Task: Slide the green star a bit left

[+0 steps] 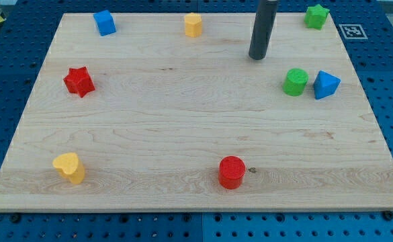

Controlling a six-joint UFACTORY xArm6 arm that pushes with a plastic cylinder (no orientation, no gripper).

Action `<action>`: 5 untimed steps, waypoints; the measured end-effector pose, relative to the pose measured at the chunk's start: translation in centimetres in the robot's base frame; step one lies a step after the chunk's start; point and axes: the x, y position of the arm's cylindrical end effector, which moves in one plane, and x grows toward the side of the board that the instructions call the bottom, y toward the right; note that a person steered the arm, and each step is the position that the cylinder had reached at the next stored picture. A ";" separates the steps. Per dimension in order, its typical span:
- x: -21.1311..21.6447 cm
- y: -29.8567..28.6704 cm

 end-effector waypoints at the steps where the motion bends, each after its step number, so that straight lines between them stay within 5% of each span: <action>1: -2.5 0.2; 3: -2.0 9.6; 5: -2.0 10.5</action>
